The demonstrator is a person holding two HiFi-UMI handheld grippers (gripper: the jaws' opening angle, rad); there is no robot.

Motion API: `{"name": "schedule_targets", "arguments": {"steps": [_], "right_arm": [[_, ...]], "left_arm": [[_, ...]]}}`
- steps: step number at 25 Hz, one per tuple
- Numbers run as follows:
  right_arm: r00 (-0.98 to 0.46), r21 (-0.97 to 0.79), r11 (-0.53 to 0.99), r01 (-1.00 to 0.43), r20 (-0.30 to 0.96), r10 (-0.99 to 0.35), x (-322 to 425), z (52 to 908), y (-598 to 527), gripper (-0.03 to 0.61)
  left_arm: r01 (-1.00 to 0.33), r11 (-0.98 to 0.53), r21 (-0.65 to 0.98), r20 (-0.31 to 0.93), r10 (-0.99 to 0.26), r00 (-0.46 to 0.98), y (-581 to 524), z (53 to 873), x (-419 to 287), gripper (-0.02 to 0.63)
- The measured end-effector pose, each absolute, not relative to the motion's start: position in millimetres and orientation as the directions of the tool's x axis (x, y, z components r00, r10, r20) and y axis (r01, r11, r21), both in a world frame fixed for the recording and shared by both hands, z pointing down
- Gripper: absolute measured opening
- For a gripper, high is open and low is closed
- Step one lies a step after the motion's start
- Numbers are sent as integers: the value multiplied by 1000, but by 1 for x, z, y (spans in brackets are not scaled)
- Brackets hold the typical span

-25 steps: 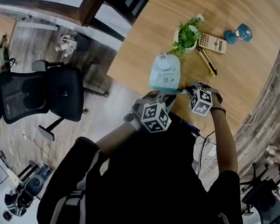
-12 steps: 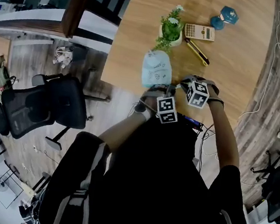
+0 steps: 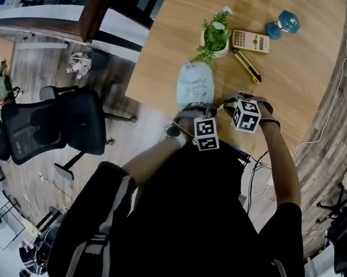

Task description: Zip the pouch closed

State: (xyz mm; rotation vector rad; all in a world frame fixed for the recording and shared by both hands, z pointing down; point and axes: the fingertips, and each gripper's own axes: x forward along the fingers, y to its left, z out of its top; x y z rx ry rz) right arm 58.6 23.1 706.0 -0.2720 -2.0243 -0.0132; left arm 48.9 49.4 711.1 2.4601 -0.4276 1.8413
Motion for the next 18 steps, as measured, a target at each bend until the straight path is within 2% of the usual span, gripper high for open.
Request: {"name": "schedule_targets", "arguments": {"steps": [4,7,11,15,18], "right_arm": [[-411,-143,964,225,883,227,56,707,27,15],[-508,-302,949,93,805,306,52,686,30,14],[-786,-594,801,-78,530,317,40,622,31,14],[-959,-796,604,-30,194,209,27,555,34,14],[-983,-780,626,-7,120,139,19,529,40,14]], "left_arm": [[-251,-959,-134,945,-200,260,51,708,45,13],[-310,-943,-117,927,-216,307,53,689,39,14],[-505,-863,9,854,-256,454,57,631,27,15],[-621,-782,53,767,-367,527,50,575,9,27],[-643,-765,35,716,-429,550,44,546,3,44]]}}
